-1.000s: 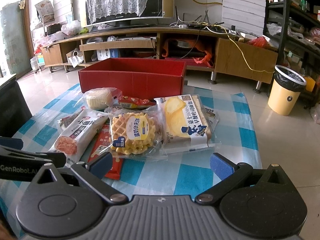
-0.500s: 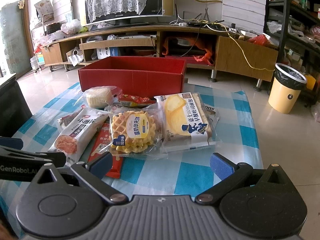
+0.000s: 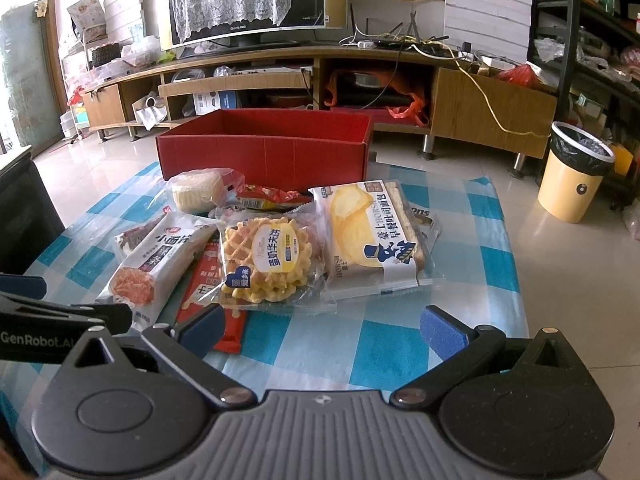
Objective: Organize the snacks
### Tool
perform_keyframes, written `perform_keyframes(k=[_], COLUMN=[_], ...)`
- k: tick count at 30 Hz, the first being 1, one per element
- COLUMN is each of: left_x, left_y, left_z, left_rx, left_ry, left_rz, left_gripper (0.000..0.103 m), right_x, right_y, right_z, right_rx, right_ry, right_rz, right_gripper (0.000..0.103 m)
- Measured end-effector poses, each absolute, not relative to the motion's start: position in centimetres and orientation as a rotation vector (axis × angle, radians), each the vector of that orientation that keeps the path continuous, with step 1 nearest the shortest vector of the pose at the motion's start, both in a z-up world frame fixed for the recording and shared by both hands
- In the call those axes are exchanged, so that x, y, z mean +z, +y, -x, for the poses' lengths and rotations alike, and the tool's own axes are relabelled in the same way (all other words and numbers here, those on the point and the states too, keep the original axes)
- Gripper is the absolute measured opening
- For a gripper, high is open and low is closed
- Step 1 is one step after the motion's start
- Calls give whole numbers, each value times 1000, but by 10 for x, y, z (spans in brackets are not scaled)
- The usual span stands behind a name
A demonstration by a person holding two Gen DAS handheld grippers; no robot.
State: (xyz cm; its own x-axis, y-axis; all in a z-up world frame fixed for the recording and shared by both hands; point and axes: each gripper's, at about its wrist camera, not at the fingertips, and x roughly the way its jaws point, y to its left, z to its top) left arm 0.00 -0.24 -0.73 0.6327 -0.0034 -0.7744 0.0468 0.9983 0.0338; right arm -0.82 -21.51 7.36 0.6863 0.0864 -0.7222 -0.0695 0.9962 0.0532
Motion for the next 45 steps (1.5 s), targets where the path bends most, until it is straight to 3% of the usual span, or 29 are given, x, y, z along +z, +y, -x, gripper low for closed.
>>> perform_keyframes(k=[31,45], left_x=[-2,-24], left_y=[-4,-10], left_z=[-4,-86], left_rx=[-20,-24], left_ry=[898,1010], left_rz=[-75,-64], left_gripper=[103,103], right_x=[80,55], right_y=[-218,-225], right_z=[6,-13], right_rx=[121,117], right_ry=[816,958], right_rz=[-40,-64], right_gripper=[103,103])
